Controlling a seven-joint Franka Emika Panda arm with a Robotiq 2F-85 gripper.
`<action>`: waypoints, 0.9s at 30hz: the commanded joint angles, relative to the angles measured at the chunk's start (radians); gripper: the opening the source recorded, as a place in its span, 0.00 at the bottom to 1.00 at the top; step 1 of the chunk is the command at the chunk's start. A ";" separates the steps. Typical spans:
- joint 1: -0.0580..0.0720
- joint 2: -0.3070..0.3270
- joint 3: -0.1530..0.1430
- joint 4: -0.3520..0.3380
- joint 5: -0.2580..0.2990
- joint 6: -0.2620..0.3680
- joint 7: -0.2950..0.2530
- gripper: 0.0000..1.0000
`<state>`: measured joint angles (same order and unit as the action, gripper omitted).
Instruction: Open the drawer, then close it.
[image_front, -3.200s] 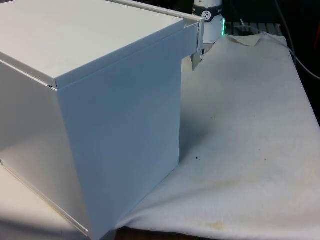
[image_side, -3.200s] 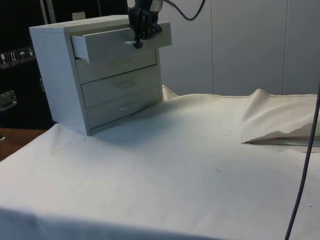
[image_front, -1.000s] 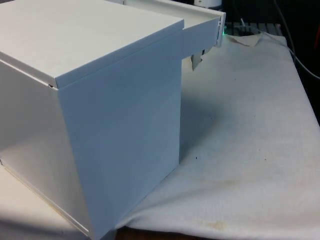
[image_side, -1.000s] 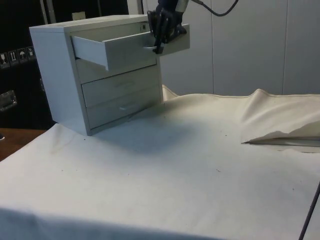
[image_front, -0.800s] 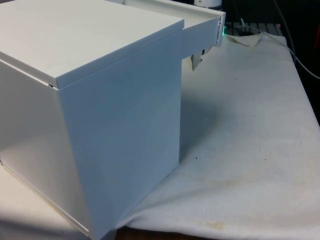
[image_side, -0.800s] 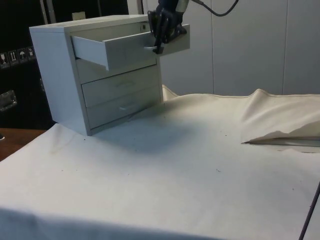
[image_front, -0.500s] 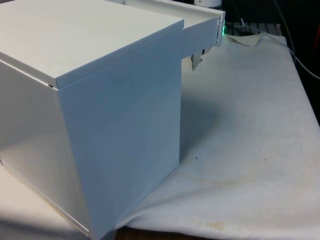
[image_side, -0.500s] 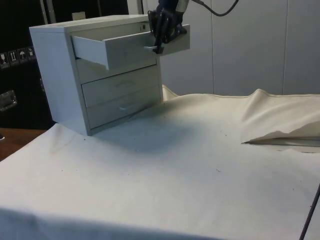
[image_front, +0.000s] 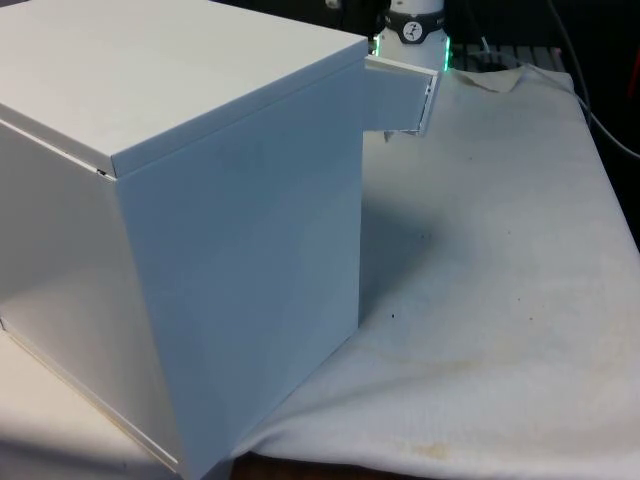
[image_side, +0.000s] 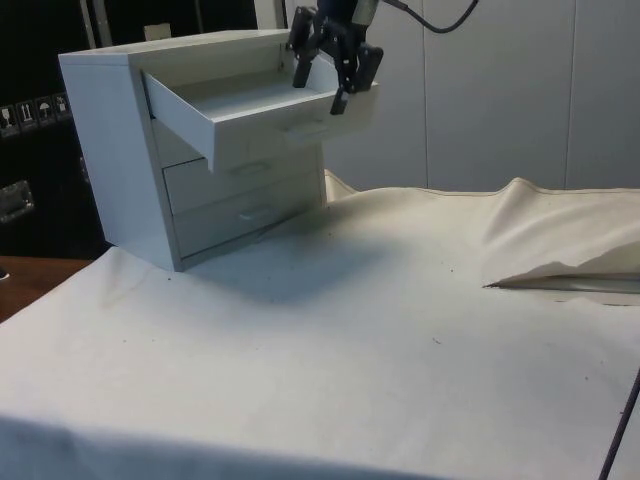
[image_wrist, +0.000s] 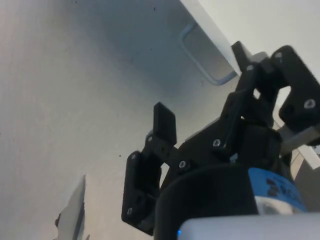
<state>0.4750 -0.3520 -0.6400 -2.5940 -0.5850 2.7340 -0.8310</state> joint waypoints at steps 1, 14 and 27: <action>-0.003 0.000 0.003 0.002 -0.004 0.000 0.003 0.85; -0.025 -0.053 0.052 -0.066 -0.047 0.005 0.049 1.00; -0.021 -0.073 0.056 -0.127 -0.144 0.018 0.123 1.00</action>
<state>0.4740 -0.4300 -0.5970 -2.7280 -0.7080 2.7470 -0.7210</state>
